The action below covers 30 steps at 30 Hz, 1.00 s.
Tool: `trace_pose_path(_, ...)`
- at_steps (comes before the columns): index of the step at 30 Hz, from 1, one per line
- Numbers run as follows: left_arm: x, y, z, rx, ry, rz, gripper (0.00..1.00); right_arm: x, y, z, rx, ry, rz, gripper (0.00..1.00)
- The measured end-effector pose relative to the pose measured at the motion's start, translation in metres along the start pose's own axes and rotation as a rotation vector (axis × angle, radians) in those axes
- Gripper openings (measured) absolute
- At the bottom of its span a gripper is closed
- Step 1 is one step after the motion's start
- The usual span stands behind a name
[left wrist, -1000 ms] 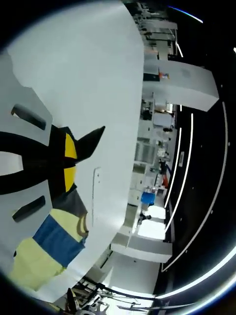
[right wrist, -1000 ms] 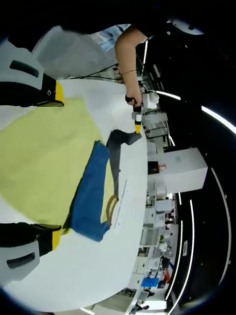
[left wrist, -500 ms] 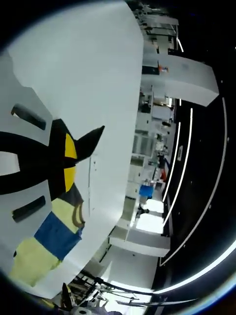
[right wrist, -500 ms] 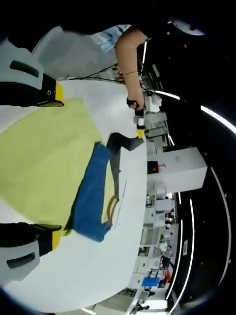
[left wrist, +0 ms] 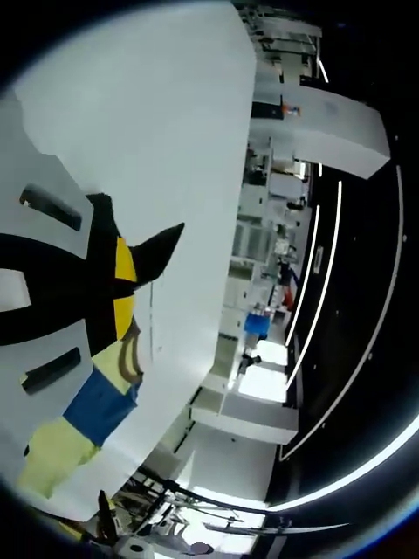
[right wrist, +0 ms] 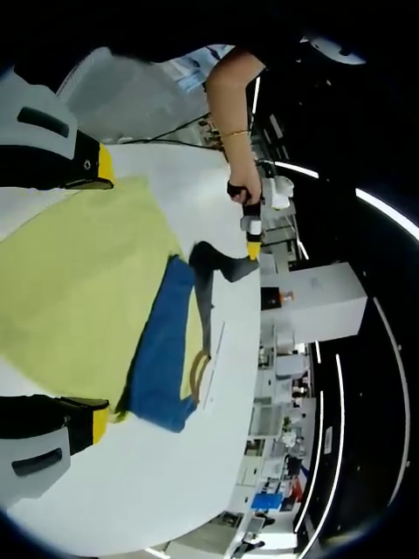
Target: Fold the garment on the visible template until the final outline fits inside the template.
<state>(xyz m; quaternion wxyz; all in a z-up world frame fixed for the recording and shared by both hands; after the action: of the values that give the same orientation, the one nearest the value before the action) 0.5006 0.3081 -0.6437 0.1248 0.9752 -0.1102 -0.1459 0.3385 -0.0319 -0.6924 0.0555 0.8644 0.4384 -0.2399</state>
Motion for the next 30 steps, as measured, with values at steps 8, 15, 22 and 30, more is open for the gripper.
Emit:
trace_pose_path(8, 0.012, 0.02, 0.0, -0.01, -0.001, 0.04, 0.01, -0.003, 0.0, 0.002, 0.003, -0.003, 0.008, 0.99)
trace_pose_path(15, 0.019, 0.034, 0.002, -0.021, -0.003, 0.063, 0.01, -0.005, 0.0, 0.005, 0.01, -0.009, 0.013, 0.99)
trace_pose_path(22, 0.026, 0.05, 0.003, -0.031, -0.003, 0.091, 0.01, -0.005, -0.002, 0.006, 0.013, -0.01, 0.009, 0.99)
trace_pose_path(30, 0.035, 0.073, 0.012, -0.017, -0.026, 0.127, 0.01, -0.007, -0.002, 0.008, 0.02, -0.009, 0.016, 0.99)
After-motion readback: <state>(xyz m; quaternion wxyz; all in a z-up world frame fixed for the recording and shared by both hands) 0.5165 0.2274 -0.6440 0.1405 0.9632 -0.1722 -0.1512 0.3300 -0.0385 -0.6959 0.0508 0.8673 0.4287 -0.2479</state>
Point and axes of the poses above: the point that each gripper's makers call its tool centre point, and the gripper's own axes: x roughly forward along the fingers, y roughly to its right, z roughly out of its underside, the point moved 3 cm from there along -x, roughly backward along the fingers, and after that the axes turned 3 degrees about -x, right-handed, at the moved point
